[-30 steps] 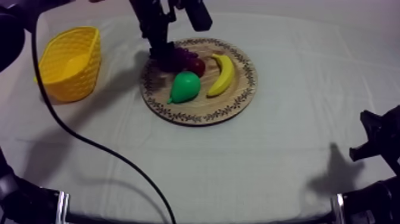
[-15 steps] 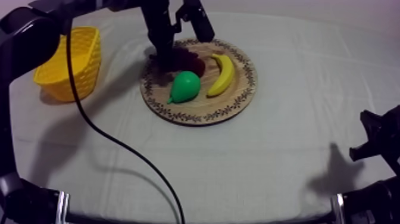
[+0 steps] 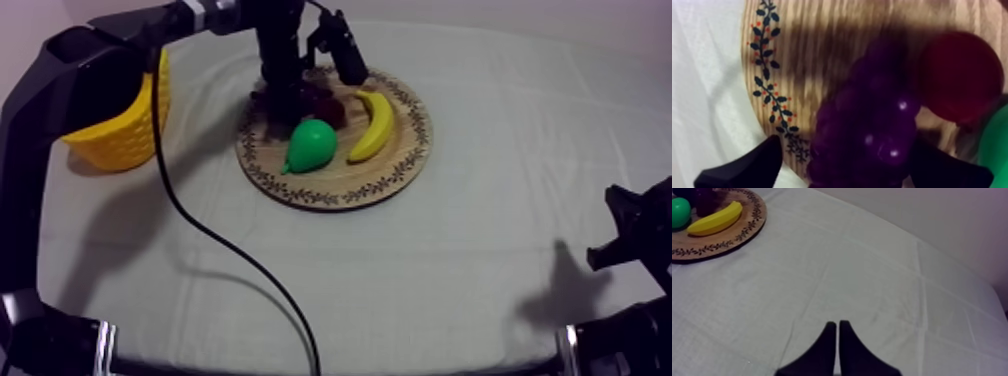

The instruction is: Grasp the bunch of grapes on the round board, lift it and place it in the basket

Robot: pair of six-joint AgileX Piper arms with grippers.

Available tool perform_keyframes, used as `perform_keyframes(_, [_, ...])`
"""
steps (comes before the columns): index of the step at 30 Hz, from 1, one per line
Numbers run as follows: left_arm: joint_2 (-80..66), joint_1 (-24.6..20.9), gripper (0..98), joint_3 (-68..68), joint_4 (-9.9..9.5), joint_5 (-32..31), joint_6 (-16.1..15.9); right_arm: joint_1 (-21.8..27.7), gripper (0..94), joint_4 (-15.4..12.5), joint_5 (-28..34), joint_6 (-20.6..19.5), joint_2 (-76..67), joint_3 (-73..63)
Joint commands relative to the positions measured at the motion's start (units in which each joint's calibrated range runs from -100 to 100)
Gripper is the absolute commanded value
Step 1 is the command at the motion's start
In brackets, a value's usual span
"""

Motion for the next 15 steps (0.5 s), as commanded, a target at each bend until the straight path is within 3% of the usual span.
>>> perform_keyframes(1, [0.38, 0.05, 82.4, -0.29, 0.03, 0.04, 0.07, 0.0, 0.3, -0.01, 0.02, 0.01, 0.0, 0.0])
perform_keyframes(9, [0.56, -0.02, 57.5, -0.8, 0.89, -0.78, 0.06, 0.0, 0.3, -0.01, 0.02, 0.01, 0.0, 0.0])
perform_keyframes(15, [-2.66, 0.09, 53.3, 2.58, 0.87, -2.39, 0.8, 0.0, 0.3, -0.01, 0.02, 0.01, 0.0, 0.0])
